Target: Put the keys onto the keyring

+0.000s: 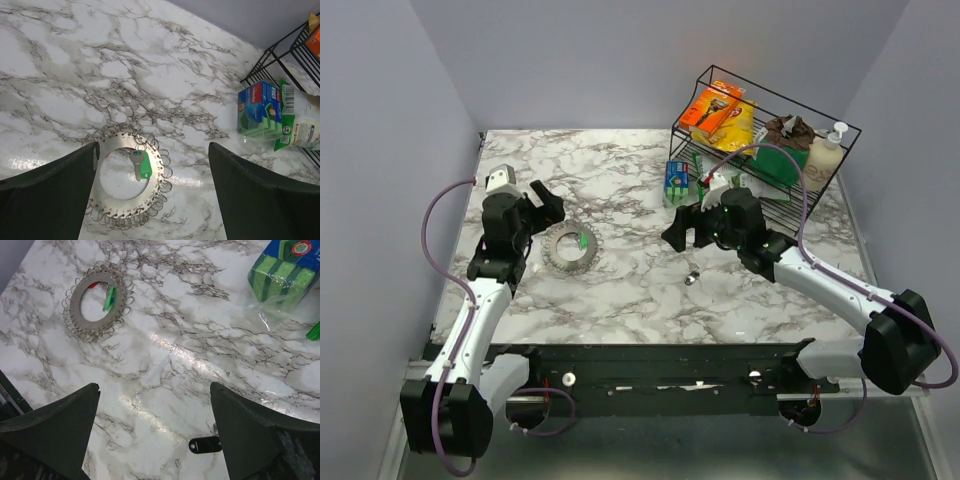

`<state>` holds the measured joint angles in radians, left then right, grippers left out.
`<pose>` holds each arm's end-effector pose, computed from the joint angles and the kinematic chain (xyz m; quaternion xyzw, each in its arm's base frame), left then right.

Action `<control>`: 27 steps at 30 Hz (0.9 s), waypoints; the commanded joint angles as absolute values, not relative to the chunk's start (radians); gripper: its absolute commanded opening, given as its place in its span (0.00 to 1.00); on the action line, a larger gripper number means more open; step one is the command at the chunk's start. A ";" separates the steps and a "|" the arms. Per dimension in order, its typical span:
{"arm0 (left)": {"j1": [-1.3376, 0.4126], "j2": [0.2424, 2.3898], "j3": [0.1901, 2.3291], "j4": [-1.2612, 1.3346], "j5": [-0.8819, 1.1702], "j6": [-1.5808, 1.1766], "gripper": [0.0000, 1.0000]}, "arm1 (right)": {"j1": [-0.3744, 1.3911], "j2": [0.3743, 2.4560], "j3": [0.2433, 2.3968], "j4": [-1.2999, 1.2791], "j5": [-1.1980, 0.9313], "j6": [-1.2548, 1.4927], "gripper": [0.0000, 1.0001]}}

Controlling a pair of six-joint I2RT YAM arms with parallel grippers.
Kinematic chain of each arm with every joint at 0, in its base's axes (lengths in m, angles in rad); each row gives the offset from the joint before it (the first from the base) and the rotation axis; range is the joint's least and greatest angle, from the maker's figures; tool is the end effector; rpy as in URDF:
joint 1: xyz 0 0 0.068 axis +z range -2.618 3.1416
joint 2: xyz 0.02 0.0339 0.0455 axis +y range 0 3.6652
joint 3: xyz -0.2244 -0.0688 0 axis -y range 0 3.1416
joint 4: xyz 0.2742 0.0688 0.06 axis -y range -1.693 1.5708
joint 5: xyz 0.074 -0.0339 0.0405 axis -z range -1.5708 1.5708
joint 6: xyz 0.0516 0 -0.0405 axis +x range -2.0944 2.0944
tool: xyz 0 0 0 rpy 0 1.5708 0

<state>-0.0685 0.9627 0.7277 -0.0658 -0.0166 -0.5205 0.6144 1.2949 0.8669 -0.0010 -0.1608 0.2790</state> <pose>0.2918 -0.0192 0.2550 -0.1852 0.7835 -0.1658 0.5696 0.2787 0.2067 0.2182 -0.1828 0.8197 0.2936 0.4566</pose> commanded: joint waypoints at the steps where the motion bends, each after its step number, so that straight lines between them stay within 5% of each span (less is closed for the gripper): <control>1: -0.063 0.968 0.721 -0.109 0.014 -0.511 0.99 | 0.620 1.307 0.896 -0.014 -0.124 0.279 1.00; 27: -0.330 1.652 0.977 -0.439 -0.124 -0.522 0.89 | 0.621 1.345 0.835 -0.067 -0.072 0.268 1.00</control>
<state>-0.3233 1.6127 0.9668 -0.4007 -0.0517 -0.5316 0.6151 1.3396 0.8581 -0.0414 -0.0967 0.2768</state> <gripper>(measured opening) 0.889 0.998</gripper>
